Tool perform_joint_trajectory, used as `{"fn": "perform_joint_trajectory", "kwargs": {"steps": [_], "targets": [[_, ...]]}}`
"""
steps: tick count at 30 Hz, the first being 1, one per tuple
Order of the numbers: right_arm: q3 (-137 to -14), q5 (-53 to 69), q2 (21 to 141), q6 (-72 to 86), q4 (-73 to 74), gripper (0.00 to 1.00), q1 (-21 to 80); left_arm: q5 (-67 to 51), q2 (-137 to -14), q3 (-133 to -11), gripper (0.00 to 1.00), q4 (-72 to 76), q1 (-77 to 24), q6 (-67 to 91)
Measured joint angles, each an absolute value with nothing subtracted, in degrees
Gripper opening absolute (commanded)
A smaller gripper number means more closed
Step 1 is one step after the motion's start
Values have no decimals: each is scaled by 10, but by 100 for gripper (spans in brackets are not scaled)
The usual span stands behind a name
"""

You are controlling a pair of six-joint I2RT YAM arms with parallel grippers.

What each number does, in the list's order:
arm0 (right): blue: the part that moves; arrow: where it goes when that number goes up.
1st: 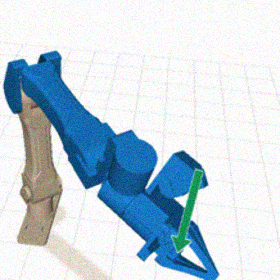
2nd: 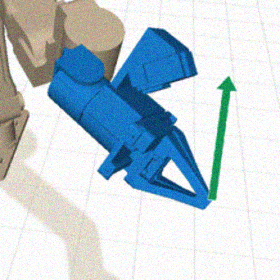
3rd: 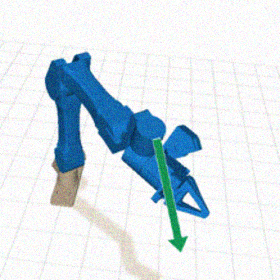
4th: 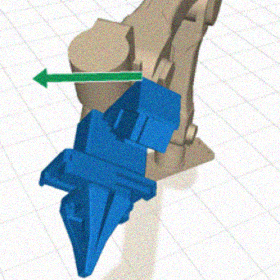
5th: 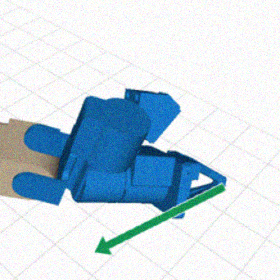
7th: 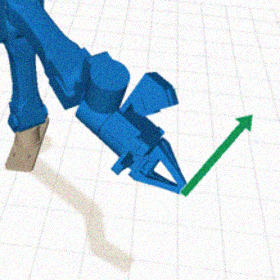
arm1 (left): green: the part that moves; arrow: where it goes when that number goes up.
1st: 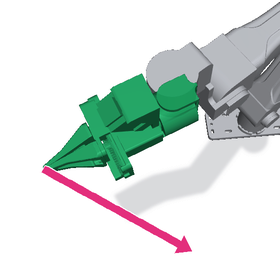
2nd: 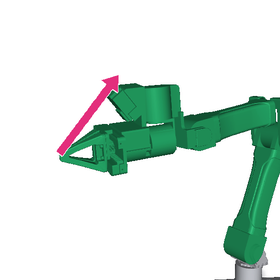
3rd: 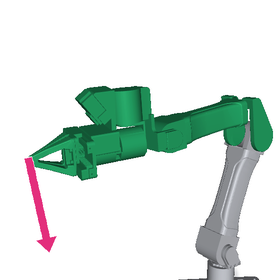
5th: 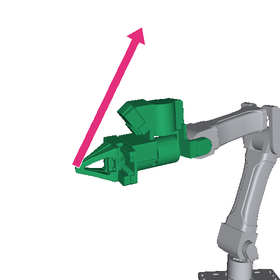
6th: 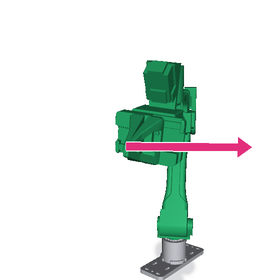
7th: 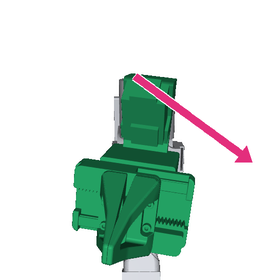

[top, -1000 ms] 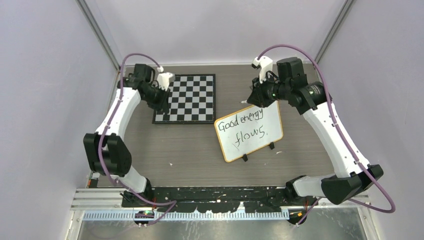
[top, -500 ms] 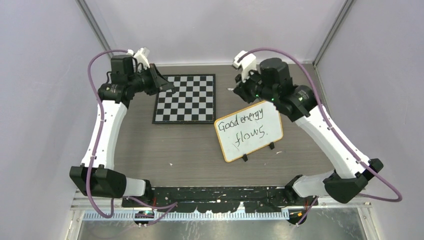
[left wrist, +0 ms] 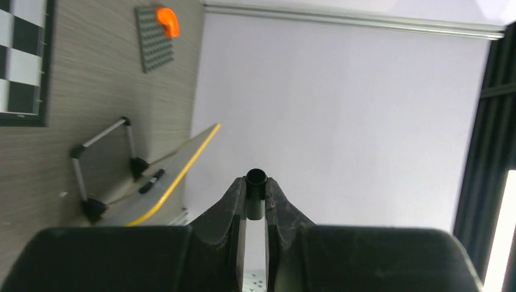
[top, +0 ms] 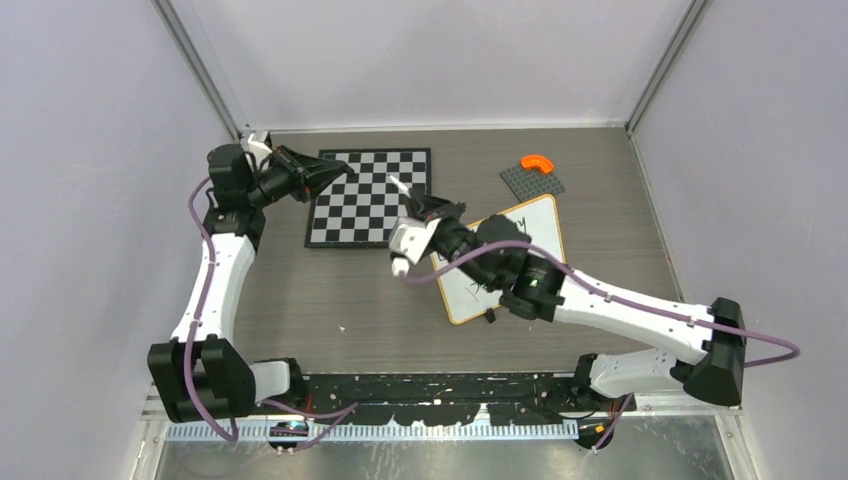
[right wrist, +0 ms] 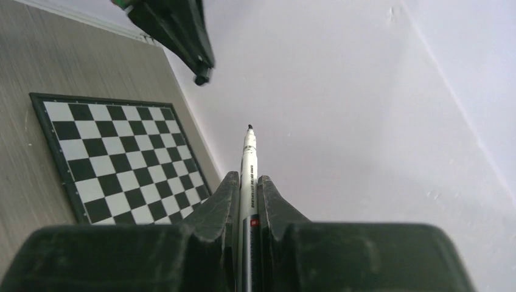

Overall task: Write a sentence on the whiteboard
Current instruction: Close the whiteboard marker at the center of the board.

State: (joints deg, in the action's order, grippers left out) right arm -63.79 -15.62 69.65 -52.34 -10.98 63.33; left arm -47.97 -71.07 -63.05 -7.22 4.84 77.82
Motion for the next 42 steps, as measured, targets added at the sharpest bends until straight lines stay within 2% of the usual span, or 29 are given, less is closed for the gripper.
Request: {"fn": "perform_joint_trajectory", "kwargs": {"steps": [9,19,22,26,30,31,33,36,42], "targets": [[-586,-188,744,-699,-278,0,712,-495,-649,-542,0,113,36,940],[-576,-206,759,-747,-333,0,728,-495,-621,-503,0,224,23,988],[-572,-219,759,-747,-333,0,728,-501,-621,-508,0,224,23,947],[-582,-260,751,-709,-298,0,727,-520,-634,-582,0,94,23,758],[-672,-293,737,-577,-136,0,704,-521,-647,-686,0,-74,20,506],[-705,-293,737,-537,-90,0,690,-521,-649,-711,4,-118,18,439],[-799,-268,737,-425,37,0,639,-525,-650,-753,0,-199,13,302],[-902,-217,734,-282,158,0,559,-546,-651,-800,0,-326,7,83],[-969,-100,724,-69,314,0,511,-599,-660,-833,0,-503,-15,-176]]}}
